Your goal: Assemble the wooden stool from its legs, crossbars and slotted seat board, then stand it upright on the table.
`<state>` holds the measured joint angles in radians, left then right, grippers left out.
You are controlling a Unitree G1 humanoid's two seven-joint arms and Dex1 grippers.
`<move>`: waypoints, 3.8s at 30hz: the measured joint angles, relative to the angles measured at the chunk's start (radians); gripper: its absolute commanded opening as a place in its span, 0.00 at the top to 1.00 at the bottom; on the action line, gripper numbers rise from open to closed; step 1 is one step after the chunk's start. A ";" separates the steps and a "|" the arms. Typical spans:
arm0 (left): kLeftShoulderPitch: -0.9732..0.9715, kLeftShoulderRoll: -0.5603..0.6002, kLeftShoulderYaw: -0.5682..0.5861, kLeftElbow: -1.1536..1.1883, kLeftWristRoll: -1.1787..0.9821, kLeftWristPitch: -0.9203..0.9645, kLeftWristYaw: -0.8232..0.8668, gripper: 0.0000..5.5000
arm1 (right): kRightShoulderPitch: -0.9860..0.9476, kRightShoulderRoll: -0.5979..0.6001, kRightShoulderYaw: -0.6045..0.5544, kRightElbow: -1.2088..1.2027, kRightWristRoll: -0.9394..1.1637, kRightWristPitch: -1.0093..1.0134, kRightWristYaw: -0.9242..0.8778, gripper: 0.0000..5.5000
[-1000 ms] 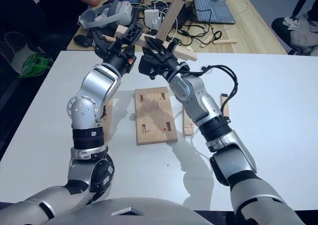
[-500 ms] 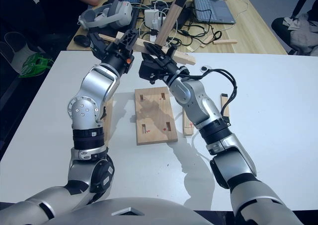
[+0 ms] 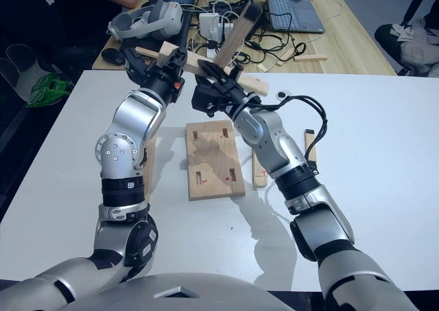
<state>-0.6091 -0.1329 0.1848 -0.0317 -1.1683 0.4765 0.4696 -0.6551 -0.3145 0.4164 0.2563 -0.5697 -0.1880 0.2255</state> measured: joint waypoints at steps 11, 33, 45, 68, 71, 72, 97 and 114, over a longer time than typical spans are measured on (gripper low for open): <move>-0.057 0.078 0.021 0.004 0.159 -0.054 -0.094 0.82 | 0.274 -0.332 -0.054 -0.399 0.415 0.230 0.711 0.64; -0.024 0.152 0.068 -0.149 0.190 0.125 -0.122 0.82 | 0.259 -0.453 0.209 -0.487 0.267 0.438 1.096 1.00; -0.001 0.156 0.086 -0.170 0.199 0.169 -0.120 0.82 | 0.139 -0.130 0.266 -0.187 0.179 0.389 0.866 1.00; 0.217 0.291 0.026 -0.448 0.421 0.476 -0.079 0.82 | 0.647 -0.510 -0.223 -0.659 0.445 0.626 0.832 1.00; 0.219 0.291 0.065 -0.494 0.379 0.565 -0.066 0.82 | 0.647 -0.497 -0.223 -0.650 0.466 0.625 0.807 1.00; 0.217 0.292 0.071 -0.504 0.370 0.586 -0.066 0.82 | 0.647 -0.494 -0.223 -0.648 0.468 0.624 0.804 1.00; 0.208 0.236 0.168 -0.636 0.400 0.815 -0.078 0.82 | 0.650 -0.484 -0.221 -0.635 0.558 0.629 0.748 1.00; 0.110 0.174 0.248 -0.635 0.469 0.999 -0.110 0.82 | 0.649 -0.468 -0.220 -0.631 0.591 0.633 0.716 1.00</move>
<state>-0.4996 0.0411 0.4333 -0.6666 -0.6995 1.4760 0.3596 -0.0056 -0.7823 0.1962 -0.3743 0.0214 0.4447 0.9417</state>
